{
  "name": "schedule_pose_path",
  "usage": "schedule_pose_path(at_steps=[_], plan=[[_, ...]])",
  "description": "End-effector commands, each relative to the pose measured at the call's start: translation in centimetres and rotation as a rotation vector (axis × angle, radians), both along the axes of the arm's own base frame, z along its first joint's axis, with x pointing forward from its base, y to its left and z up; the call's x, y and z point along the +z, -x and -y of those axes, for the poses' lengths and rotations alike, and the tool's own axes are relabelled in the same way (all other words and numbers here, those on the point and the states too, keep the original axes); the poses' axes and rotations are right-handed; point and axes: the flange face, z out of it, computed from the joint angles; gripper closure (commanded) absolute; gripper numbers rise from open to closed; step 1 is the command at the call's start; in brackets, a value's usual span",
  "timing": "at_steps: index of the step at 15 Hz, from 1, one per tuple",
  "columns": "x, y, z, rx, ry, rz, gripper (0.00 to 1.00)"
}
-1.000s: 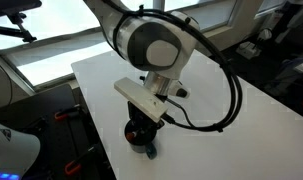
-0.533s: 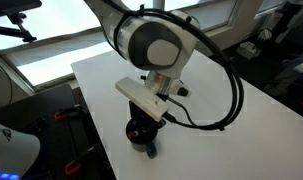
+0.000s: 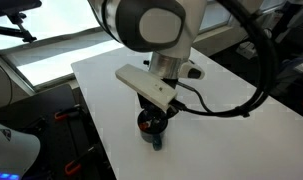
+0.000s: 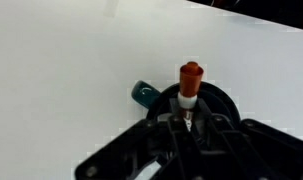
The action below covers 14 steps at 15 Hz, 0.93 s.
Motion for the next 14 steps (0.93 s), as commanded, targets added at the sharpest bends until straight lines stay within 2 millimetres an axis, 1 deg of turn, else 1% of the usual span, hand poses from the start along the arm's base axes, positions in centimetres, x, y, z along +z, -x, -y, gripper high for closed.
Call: schedule_pose_path(at_steps=[1,5,8,10,14], plan=[[3.6,1.4,0.4,-0.025,0.008,0.099,0.95],[6.5,1.7,0.9,-0.040,0.020,0.169,0.95],[8.1,1.3,1.4,-0.041,0.024,0.206,0.95],[8.4,0.6,1.6,-0.036,0.021,0.208,0.95],[8.1,-1.1,2.1,-0.023,0.000,0.206,0.95]])
